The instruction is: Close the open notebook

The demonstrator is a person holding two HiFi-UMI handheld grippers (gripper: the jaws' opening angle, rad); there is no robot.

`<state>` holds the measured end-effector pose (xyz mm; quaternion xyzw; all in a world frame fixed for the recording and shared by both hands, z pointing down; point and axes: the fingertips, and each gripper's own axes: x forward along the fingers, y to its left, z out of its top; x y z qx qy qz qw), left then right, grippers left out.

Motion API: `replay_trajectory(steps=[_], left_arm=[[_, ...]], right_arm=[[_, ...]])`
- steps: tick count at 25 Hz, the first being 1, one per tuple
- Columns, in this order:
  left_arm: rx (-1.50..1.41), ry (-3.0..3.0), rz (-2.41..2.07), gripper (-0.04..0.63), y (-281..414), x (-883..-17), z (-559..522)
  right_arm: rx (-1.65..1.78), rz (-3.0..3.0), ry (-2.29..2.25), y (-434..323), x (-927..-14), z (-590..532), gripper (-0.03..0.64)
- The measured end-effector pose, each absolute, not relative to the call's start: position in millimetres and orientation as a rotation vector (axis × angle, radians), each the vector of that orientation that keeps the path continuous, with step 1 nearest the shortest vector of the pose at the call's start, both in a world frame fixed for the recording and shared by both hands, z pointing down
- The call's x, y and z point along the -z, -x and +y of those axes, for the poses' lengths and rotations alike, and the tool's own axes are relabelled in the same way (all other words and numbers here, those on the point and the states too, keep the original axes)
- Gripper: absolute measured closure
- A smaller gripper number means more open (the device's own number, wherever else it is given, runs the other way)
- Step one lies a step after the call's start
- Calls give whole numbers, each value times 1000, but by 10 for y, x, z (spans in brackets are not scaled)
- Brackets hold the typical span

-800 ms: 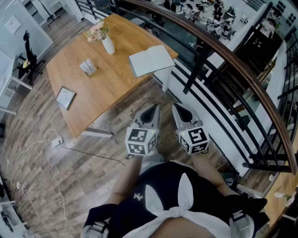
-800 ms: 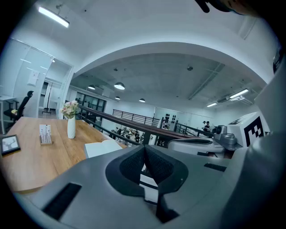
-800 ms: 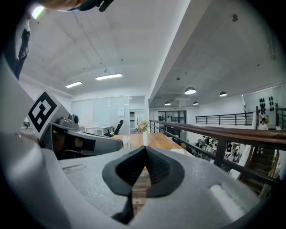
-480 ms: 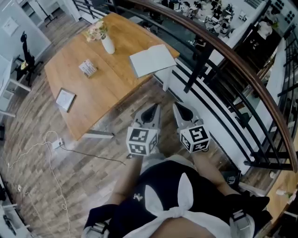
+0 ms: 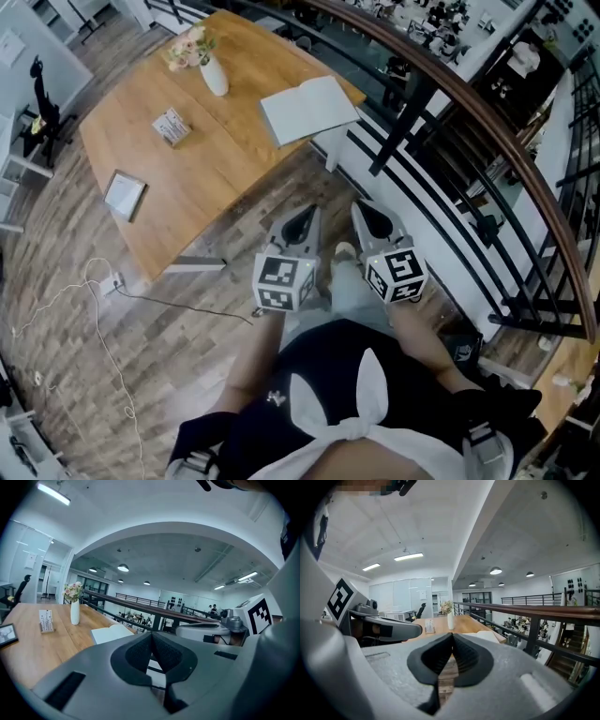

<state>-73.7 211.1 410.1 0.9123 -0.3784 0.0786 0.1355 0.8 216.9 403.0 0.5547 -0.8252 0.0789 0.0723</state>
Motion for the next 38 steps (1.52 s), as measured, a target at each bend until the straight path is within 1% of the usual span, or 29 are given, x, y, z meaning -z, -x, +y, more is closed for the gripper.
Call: replay_trajectory(steps=[7, 22, 36, 37, 38], left_arm=[[-252, -2623, -1096, 577, 584, -4204, 1811], [-289, -2594, -1087, 577, 155, -4115, 879], [-300, -2561, -1160, 577, 35, -4189, 249], [-306, -2556, -1163, 577, 25, -4201, 213], [-309, -2551, -1166, 577, 10, -4210, 178]], right_arm=[[-268, -2473, -1648, -191, -4088, 1853, 618], [-272, -2473, -1607, -615, -4046, 800, 618], [-295, -2501, -1587, -871, -4044, 91, 617], [-306, -2502, -1578, -892, -4057, 44, 597], [-321, -2502, -1568, -917, -4075, -2, 546]])
